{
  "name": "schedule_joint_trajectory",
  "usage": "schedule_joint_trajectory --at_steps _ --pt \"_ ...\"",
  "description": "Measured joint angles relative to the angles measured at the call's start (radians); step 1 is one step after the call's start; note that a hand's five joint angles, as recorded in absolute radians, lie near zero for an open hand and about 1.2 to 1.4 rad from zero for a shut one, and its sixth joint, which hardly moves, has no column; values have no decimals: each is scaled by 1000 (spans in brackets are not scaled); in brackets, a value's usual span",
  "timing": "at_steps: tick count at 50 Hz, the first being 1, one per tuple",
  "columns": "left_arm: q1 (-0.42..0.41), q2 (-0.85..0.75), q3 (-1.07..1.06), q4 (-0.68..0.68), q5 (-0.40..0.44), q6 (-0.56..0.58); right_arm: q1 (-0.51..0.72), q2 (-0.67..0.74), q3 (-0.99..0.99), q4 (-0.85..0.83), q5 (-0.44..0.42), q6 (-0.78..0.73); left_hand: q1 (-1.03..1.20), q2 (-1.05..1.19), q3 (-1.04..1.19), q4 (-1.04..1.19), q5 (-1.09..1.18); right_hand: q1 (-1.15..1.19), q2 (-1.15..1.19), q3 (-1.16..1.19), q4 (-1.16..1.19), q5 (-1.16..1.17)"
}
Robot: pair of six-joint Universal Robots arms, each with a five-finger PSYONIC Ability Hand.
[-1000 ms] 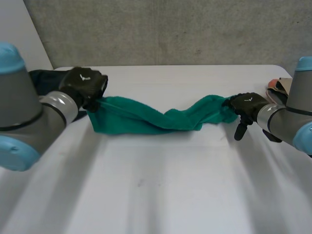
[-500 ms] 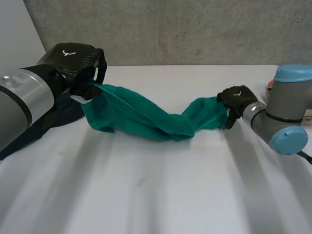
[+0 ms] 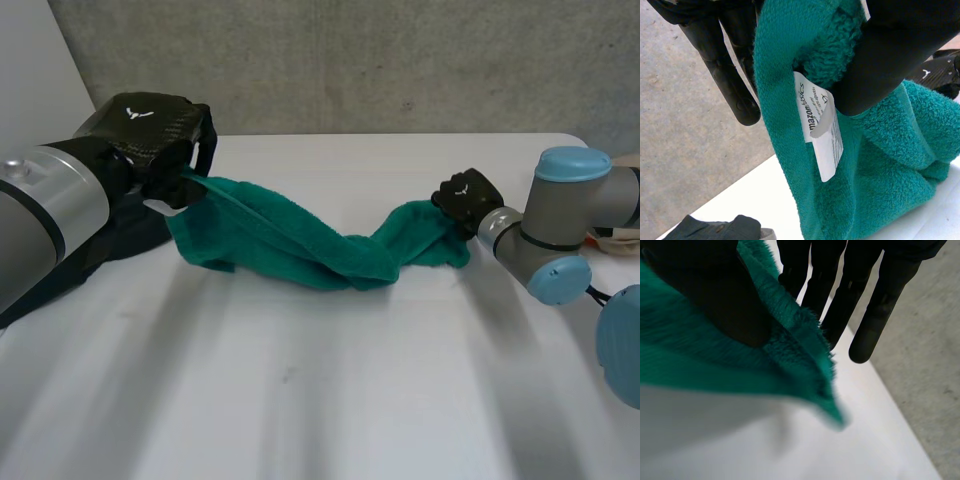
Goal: Fold the laundry.
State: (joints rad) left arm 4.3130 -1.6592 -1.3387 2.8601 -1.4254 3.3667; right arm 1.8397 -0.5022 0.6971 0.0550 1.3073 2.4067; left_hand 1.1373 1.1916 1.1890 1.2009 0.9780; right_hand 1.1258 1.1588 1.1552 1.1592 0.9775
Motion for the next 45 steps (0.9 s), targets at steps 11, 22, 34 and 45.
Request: schedule_joint_trajectory --at_steps 11,22,34,45 --pt "88 58 7 -1 -32 5 -66 -291 124 45 -22 -11 0 0 0 0 0 0 10 25 33 10" --pt "235 149 50 -48 -6 -2 -220 -733 162 341 -107 3 0 0 0 0 0 0 11 25 34 10" --pt "269 107 23 -43 39 5 -236 -768 222 501 -100 -82 0 0 0 0 0 0 10 25 34 12" --pt "210 -292 230 159 26 84 -117 -478 108 257 21 -83 0 4 4 0 0 0 10 31 34 22"
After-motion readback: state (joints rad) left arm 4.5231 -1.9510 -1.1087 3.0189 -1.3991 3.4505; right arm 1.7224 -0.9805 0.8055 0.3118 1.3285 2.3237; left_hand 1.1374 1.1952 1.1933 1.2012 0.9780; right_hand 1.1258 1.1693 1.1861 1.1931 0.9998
